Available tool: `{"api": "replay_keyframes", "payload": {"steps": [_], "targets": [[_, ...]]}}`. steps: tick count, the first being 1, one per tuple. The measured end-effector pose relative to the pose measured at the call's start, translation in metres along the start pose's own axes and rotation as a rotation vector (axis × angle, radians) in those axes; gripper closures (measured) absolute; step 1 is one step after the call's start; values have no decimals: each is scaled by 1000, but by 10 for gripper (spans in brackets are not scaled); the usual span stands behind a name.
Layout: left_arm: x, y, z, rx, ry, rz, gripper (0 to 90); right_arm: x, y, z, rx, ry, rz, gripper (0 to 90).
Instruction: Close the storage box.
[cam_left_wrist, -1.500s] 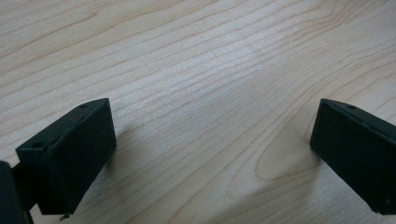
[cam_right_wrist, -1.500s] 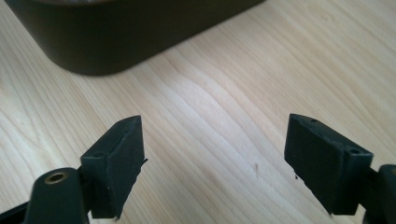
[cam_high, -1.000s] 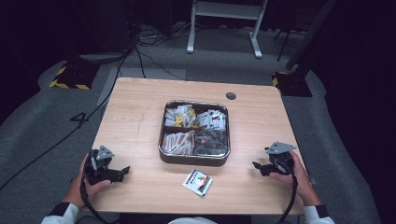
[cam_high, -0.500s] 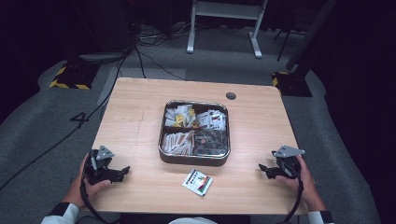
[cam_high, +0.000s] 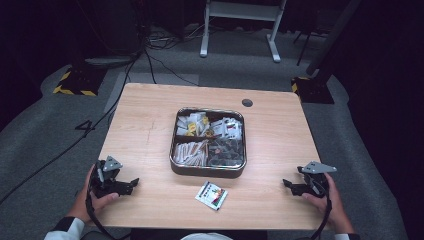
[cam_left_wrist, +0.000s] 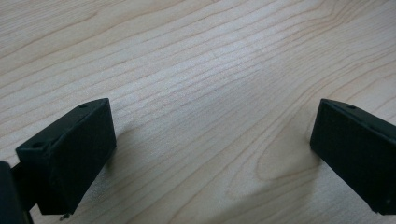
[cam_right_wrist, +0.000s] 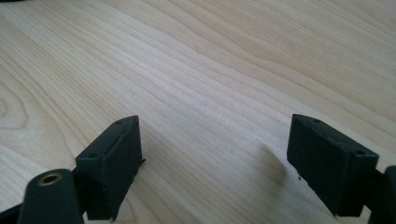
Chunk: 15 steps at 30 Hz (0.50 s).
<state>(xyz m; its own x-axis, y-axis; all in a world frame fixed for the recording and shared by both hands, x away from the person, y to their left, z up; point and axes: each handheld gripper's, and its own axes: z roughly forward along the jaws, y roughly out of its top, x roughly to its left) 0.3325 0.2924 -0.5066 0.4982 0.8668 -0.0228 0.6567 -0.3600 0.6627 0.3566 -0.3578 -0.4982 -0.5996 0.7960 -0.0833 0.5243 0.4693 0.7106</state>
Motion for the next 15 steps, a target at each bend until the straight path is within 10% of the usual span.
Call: {"api": "replay_keyframes", "payload": {"steps": [15], "targets": [[0, 0, 0, 3, -2, 1, 5, -5, -16, -7, -31, -7, 113, 172]]}}
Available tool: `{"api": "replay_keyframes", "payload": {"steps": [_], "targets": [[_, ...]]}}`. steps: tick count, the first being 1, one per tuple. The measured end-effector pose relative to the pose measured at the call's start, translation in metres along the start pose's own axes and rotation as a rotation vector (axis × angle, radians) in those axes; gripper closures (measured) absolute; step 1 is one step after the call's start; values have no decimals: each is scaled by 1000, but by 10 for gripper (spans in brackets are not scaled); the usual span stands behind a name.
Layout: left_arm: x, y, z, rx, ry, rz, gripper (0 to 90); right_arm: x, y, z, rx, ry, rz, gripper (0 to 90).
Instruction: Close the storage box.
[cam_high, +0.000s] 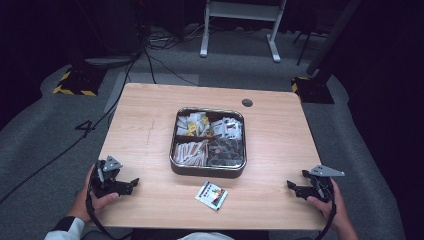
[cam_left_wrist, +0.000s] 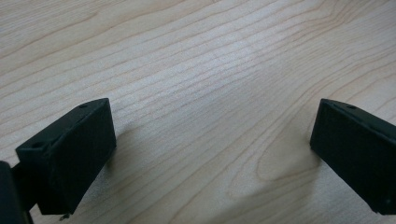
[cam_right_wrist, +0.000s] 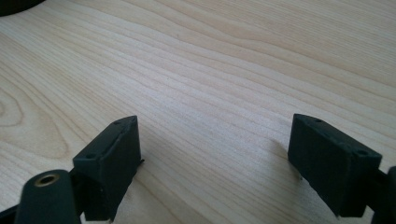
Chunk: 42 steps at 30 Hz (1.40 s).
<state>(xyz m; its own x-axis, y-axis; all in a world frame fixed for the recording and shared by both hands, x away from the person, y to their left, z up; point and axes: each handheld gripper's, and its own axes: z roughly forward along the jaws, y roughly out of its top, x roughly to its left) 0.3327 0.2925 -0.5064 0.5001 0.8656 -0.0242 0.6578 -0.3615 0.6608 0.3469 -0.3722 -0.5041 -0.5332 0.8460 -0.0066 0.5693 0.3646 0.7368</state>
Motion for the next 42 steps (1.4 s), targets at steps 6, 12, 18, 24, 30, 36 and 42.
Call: {"api": "replay_keyframes", "payload": {"steps": [6, 12, 18, 24, 30, 36, 42], "targets": [[0, 0, 0, -1, 1, -2, 5, 0, 0, 1, -1, -1, 1, 165], [0, 0, 0, -1, 0, 1, 5, 1, 2, 2, 3, -14, 12, 154], [0, 0, 0, -2, 1, 2, 5, 1, 3, 4, 3, -27, 22, 146], [0, 0, 0, -4, 0, 3, 4, 1, 4, 5, 5, -31, 27, 145], [0, 0, 0, -4, 0, 3, 4, 1, 4, 5, 4, -30, 25, 145], [0, 0, 0, -4, 0, 3, 4, 0, 5, 6, 4, -29, 23, 145], [0, 0, 1, -4, -5, 3, 4, 0, 5, 6, 4, -27, 21, 145]]}}
